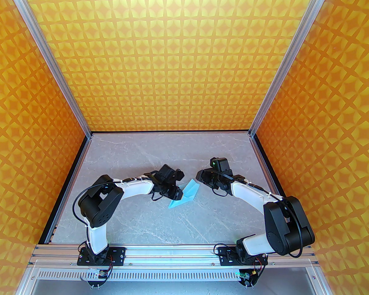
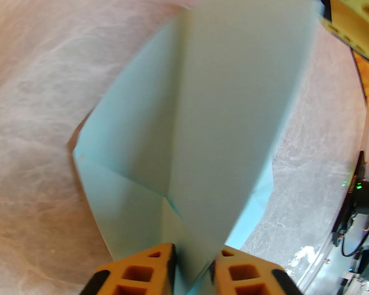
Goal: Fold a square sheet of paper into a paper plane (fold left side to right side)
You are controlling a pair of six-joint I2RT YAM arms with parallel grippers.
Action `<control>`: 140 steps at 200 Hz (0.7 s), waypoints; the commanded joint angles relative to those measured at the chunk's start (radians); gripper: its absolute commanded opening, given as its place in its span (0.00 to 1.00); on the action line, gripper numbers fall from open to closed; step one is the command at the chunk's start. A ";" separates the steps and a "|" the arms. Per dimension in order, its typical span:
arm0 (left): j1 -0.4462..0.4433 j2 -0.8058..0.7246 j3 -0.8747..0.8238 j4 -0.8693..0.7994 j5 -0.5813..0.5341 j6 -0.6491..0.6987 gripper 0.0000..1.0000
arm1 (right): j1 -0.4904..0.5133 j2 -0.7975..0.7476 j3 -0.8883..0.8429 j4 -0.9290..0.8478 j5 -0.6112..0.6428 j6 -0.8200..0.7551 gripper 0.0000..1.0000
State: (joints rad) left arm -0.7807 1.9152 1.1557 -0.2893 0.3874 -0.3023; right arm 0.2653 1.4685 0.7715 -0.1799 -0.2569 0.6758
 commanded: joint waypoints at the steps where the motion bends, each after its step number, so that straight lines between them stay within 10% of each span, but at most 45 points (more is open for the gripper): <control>1: -0.035 0.045 0.052 -0.065 -0.108 0.031 0.21 | -0.008 -0.034 -0.017 -0.019 0.024 -0.007 0.49; 140: 0.032 0.025 0.131 -0.222 -0.482 -0.018 0.00 | -0.049 -0.201 -0.046 -0.111 0.038 -0.041 0.53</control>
State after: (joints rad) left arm -0.8074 1.9621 1.2560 -0.4274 0.0242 -0.2981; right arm 0.2199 1.2823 0.7460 -0.2665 -0.2344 0.6571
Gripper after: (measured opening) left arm 0.041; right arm 0.526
